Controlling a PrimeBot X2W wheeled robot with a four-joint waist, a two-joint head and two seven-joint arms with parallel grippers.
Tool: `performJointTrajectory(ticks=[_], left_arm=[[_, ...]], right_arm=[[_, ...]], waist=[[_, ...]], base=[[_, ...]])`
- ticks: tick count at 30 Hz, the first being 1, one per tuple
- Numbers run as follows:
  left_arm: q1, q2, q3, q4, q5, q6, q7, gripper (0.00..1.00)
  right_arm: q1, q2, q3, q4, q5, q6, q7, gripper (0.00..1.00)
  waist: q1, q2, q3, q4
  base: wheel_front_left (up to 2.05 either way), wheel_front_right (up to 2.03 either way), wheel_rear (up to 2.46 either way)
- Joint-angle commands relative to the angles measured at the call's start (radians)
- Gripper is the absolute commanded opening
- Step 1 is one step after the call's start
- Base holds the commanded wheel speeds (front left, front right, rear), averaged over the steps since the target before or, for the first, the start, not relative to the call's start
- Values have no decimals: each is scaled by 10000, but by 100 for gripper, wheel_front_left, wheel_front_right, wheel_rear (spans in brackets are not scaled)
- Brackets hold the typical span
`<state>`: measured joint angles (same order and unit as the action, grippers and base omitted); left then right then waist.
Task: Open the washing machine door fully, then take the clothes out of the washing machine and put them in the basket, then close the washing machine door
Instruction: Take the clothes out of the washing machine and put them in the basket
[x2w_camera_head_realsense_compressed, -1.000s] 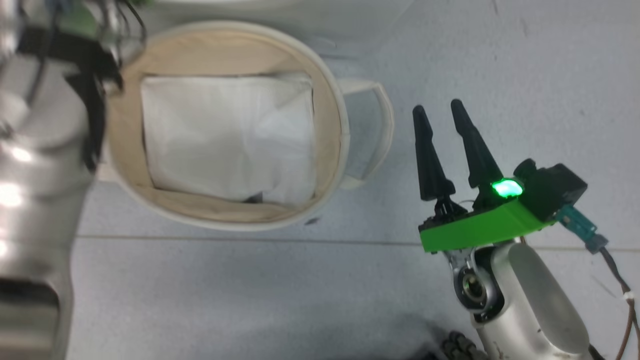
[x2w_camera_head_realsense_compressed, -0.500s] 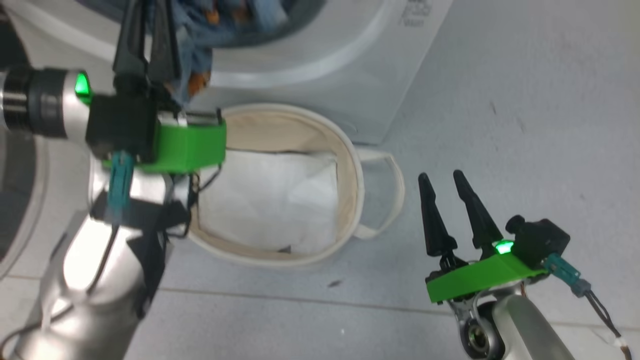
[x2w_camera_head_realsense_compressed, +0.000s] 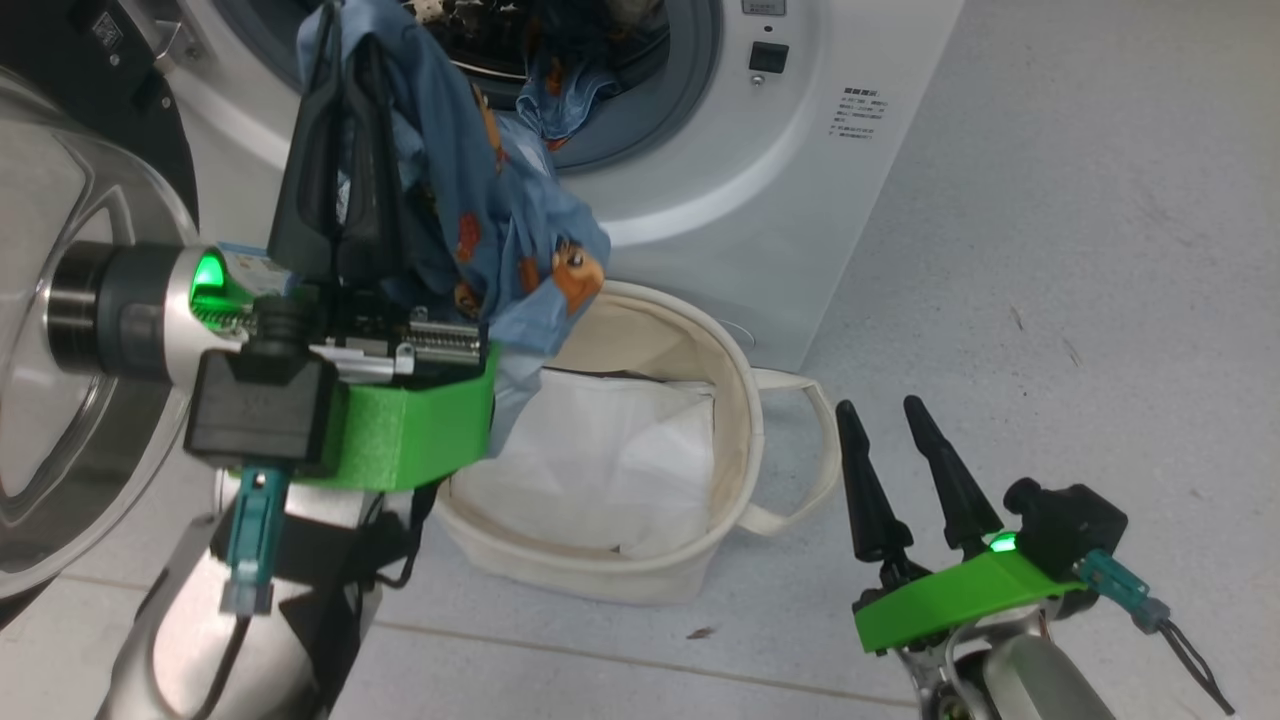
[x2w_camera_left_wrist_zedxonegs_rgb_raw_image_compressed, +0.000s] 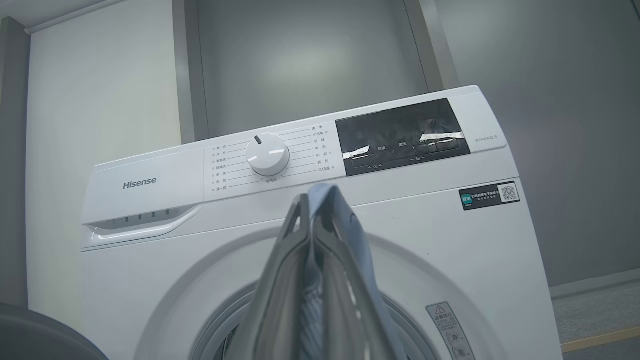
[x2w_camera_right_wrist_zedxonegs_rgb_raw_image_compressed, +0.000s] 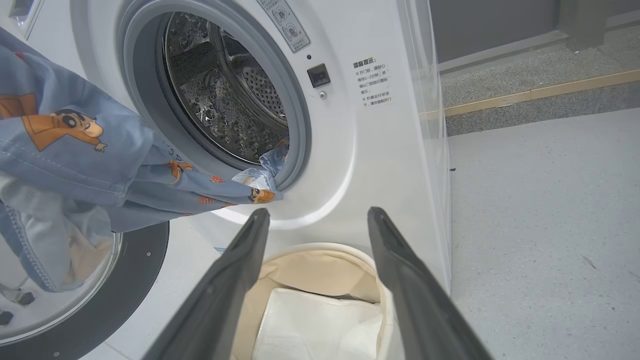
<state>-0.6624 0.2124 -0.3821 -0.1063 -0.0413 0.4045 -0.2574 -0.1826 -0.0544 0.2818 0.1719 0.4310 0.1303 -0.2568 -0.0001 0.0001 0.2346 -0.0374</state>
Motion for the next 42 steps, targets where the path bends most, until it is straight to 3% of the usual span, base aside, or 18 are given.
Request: performJointTrajectory(ticks=[1,10,13,27,42], left_arm=[[-112,162,365,-373,-9,54,-43,0],[111,15,147,-1593,281,-9,-43,0],[358,-63,-53,-1320,238,-70,-43,0],[725,-435,-457,1589,-31,-592,-43,0],[562,-941,-693,5233,-98,-1548,-43,0]], right_arm=[[57,41,248,-261,-111,4,-49,100],[118,41,319,-229,-113,4,-49,100],[131,41,315,-202,-135,4,-49,100],[-334,41,199,-427,-151,4,-49,100],[-888,41,67,-733,-146,4,-49,100]], waist=[[1,-1,-24,19],[1,-1,-54,13],[1,-1,-42,53],[1,-1,958,-122],[1,-1,2181,-525]], base=[[0,0,0],[0,0,0],[0,0,0],[0,0,0],[0,0,0]])
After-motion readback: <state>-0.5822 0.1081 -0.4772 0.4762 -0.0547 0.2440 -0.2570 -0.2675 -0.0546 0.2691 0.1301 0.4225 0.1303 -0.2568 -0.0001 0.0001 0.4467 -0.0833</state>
